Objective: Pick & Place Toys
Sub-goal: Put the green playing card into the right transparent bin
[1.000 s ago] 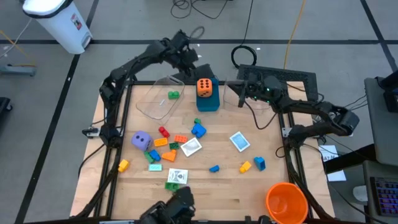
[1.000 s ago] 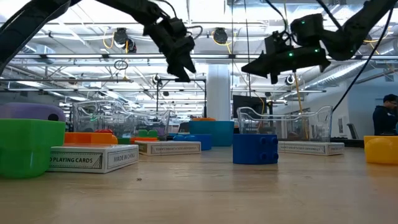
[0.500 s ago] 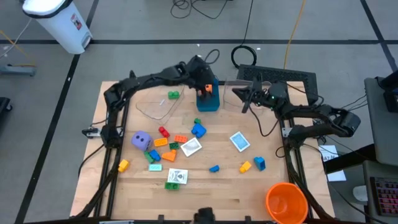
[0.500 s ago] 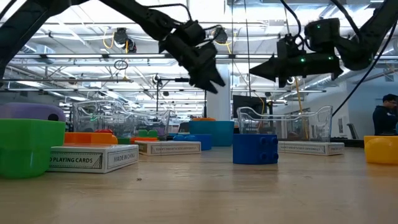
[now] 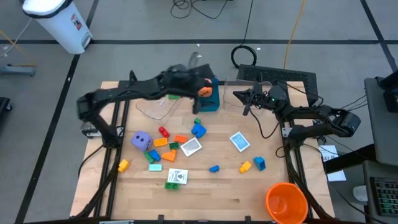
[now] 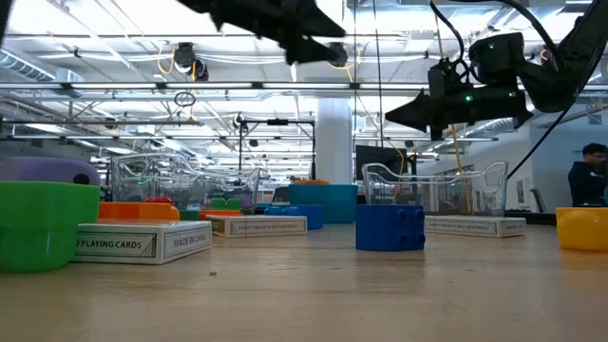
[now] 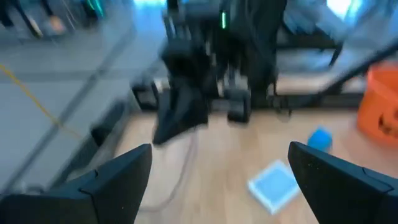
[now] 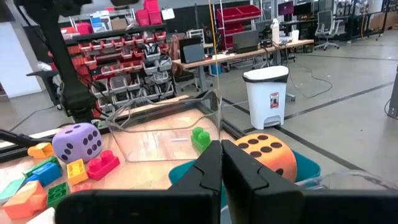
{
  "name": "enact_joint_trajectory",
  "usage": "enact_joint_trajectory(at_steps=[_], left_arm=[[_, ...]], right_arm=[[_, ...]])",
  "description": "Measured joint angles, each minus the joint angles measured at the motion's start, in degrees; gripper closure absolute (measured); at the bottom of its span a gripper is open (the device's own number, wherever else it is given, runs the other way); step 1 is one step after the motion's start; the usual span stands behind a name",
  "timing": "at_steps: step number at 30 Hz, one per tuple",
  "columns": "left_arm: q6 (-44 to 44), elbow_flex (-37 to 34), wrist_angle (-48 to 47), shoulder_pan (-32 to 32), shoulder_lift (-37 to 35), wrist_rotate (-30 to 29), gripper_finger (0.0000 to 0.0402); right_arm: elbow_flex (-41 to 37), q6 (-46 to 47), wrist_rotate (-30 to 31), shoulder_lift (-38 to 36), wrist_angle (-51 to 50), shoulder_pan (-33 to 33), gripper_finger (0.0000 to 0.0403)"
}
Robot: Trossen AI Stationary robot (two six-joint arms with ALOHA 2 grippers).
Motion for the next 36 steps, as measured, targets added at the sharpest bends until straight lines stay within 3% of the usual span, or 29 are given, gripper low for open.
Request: enact_joint_trajectory(at_steps=[8,16,25,29,36], left_arm=[[-3.74,-21.90,12.71,-0.70,-18.93,-8.98,0.0023],[-7.35,-38.19,21.51,-4.21,-30.73,-12.86,0.0023],[-14.63,-56.52,47.45,-11.36,-35.54,-15.53,0.0023],[-16.48,-60.99,50.63,-13.25,-36.02,-20.38,0.0023],[-17.51,-61.70,50.62,-13.53,-35.85,-24.80,0.0023]], right_arm=[[-0.02,0.00,0.01,0.00,-0.58,0.00,0.0399],[-0.02,0.00,0.00,0.00,-0.64,0.00,0.0399],[-0.02,0.00,-0.02,0.00,-0.64,0.00,0.0399],[-0.02,0.00,-0.04,0.00,-0.64,0.00,0.0399],[0.01,0.00,-0.02,0.00,-0.66,0.00,0.0398]])
